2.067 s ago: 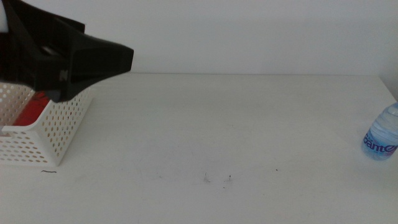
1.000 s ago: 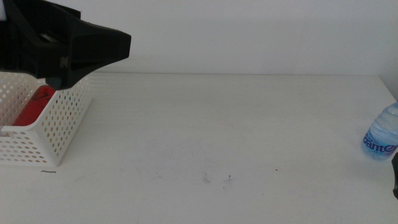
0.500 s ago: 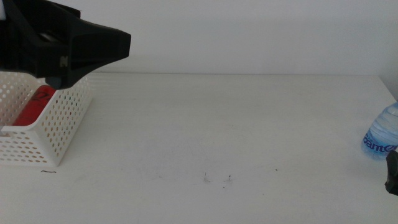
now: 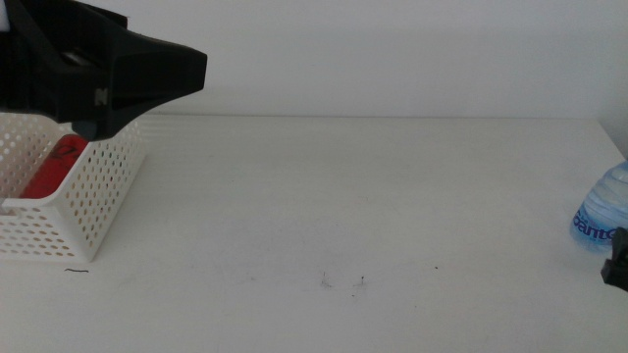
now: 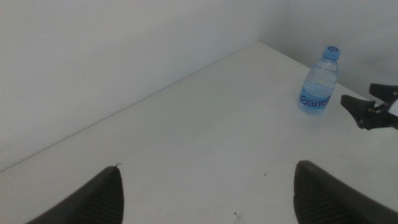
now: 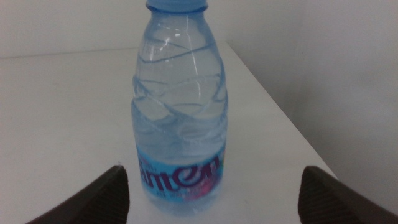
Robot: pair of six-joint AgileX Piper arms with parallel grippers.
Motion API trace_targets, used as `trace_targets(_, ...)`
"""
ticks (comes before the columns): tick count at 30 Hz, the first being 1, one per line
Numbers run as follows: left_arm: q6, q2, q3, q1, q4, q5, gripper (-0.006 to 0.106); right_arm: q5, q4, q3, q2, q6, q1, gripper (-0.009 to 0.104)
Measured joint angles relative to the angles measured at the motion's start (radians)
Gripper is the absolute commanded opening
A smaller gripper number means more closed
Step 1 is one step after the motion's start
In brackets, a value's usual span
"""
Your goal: Use arms to grab the bottles and put them into the dustbin to the left of the table.
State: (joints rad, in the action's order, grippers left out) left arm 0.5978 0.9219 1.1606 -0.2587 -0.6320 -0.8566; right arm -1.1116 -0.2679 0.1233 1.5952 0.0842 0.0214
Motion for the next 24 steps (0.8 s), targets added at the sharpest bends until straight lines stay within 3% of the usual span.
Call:
trace_targets(2, 0.000, 0.000, 0.000, 0.000, 0.000, 0.000, 0.094, 0.000, 0.000, 0.025, 0.025, 0.000, 0.000, 0.093)
trace_targets(24, 0.002, 0.000, 0.000, 0.000, 0.000, 0.002, 0.094, 0.029, 0.010, 0.285, 0.259, 0.063, 0.000, 0.093)
